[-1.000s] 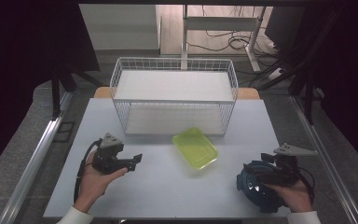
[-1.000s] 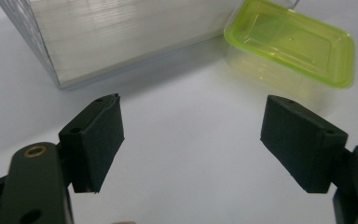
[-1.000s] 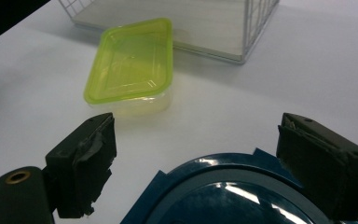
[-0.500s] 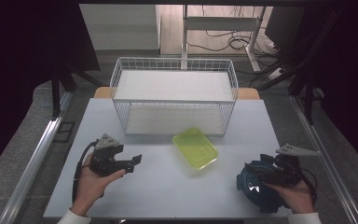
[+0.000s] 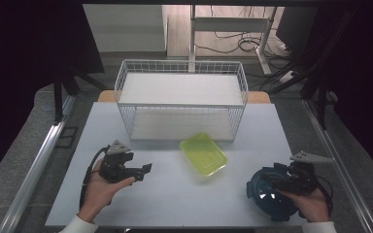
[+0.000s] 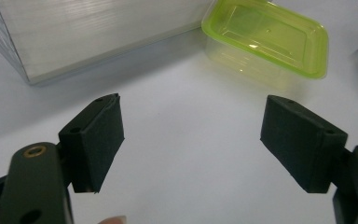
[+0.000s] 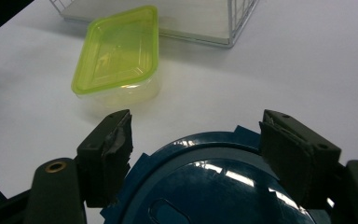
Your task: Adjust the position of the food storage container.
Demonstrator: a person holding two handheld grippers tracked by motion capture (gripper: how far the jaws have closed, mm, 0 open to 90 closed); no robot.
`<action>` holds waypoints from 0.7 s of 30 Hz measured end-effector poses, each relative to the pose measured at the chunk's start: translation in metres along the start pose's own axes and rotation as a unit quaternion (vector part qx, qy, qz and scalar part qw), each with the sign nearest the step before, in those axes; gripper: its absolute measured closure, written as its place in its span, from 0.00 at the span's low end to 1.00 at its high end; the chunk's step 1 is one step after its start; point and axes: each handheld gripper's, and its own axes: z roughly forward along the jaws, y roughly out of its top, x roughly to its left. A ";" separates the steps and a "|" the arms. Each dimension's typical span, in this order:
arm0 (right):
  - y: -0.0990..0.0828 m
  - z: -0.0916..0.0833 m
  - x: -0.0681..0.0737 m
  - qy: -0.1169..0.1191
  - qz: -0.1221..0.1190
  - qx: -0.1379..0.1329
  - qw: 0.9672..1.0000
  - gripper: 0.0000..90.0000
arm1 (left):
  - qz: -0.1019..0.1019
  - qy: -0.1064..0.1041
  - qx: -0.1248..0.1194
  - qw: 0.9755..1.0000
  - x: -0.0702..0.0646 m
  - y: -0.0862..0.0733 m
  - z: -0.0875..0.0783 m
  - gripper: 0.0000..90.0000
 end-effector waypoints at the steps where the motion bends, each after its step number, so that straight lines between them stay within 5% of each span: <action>1: 0.000 -0.001 -0.001 -0.002 0.000 0.000 1.000 0.29 | 0.000 0.000 0.000 1.000 0.000 0.000 -0.001 0.23; 21: 0.001 -0.020 -0.022 -0.054 0.013 0.018 0.998 0.38 | -0.002 -0.003 0.009 1.000 0.002 0.000 -0.007 0.24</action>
